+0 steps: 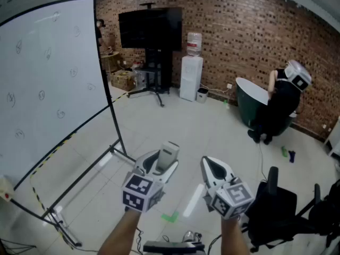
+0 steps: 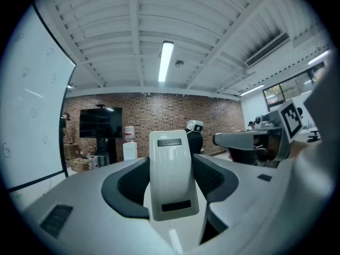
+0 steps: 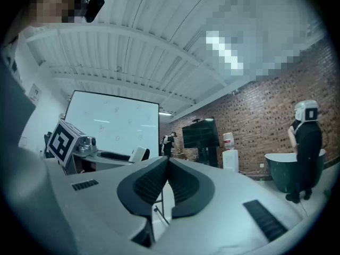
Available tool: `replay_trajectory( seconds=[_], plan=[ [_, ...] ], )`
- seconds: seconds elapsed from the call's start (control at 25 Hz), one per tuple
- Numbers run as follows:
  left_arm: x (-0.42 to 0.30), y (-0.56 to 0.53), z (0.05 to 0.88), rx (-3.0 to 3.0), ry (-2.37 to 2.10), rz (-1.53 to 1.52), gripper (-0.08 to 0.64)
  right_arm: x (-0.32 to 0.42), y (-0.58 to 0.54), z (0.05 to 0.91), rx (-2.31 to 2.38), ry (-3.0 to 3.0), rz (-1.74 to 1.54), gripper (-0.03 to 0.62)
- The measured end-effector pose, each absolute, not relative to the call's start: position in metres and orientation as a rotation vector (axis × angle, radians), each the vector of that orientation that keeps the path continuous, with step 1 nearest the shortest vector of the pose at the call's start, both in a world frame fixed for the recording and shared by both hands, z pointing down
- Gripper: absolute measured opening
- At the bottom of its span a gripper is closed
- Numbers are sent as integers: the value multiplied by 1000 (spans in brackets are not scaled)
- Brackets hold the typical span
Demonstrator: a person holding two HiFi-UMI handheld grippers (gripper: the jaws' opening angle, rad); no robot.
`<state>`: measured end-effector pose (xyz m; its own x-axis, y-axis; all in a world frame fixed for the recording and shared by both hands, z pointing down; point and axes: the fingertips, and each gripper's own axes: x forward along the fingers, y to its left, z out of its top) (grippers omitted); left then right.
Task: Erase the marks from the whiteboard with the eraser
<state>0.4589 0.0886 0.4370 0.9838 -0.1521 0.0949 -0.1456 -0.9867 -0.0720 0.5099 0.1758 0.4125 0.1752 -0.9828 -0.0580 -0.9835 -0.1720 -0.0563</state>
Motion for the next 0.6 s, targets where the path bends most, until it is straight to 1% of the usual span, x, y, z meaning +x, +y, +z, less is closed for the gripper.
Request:
replay_trajectory(
  seconds=[0.16,0.28,0.44,0.6],
  plan=[
    [426,64,429,-3044,362,-149,256,483,146,413,-2247,2096,43,-9],
    [382,37,420,-3016,548,-138,256,447,109,406,-2110,2240,57,-9],
    [309,7,409,-2957,841,-131,256,387,64,395,-1885,2437,68,-9],
    [206,-13,402,-2828,1244,-150,256,298,17,381,-1542,2661,75,-9]
  ],
)
